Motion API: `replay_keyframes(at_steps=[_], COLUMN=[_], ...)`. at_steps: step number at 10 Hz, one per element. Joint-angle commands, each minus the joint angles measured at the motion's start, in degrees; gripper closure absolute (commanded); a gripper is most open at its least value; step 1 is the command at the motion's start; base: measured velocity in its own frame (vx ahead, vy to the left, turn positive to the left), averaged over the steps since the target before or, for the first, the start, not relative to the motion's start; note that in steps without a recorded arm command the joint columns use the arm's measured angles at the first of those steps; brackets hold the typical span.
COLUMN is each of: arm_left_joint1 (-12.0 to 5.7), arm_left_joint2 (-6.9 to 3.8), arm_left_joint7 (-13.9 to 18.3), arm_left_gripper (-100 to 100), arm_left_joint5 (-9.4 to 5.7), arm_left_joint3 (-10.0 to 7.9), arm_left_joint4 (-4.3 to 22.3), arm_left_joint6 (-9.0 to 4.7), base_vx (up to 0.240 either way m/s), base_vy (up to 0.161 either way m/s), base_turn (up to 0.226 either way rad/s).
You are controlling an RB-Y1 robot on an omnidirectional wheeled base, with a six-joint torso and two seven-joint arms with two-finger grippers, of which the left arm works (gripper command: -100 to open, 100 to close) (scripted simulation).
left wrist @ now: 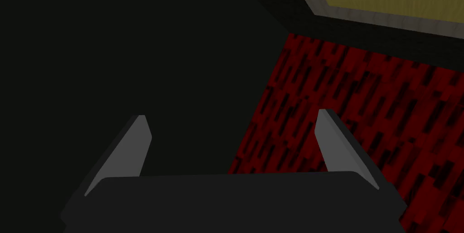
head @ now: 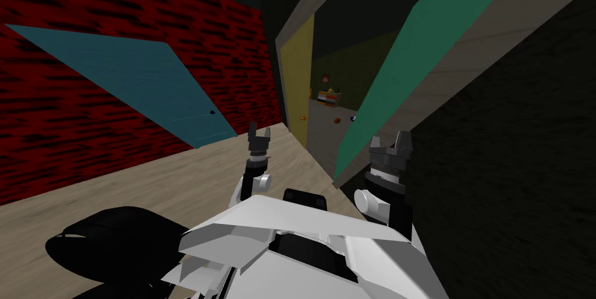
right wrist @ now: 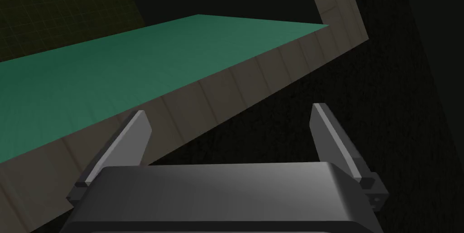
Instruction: Push the door open
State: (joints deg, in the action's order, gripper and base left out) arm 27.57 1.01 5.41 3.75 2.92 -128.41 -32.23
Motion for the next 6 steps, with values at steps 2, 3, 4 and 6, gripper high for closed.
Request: replay_keyframes(at_steps=[2, 3, 4, 6], arm_left_joint1=[-1.02, -1.64, -2.14, -3.33], arm_left_joint2=[-0.96, -1.48, -1.85, -2.65], arm_left_joint7=[0.23, 0.37, 0.48, 0.76], arm_left_gripper=[-100, -100, -100, -100], arm_left_joint5=[0.28, 0.46, 0.59, 0.93], arm_left_joint3=[0.7, 1.13, 1.47, 2.3], arm_left_joint4=[2.56, 4.12, 5.36, 8.37], arm_left_joint6=[-0.39, -0.64, -0.83, -1.29], base_vx=[0.12, 0.168, 0.163, 0.164], base_vy=[0.037, 0.059, 0.054, 0.063], base_turn=[-0.022, -0.022, -0.026, -0.028])
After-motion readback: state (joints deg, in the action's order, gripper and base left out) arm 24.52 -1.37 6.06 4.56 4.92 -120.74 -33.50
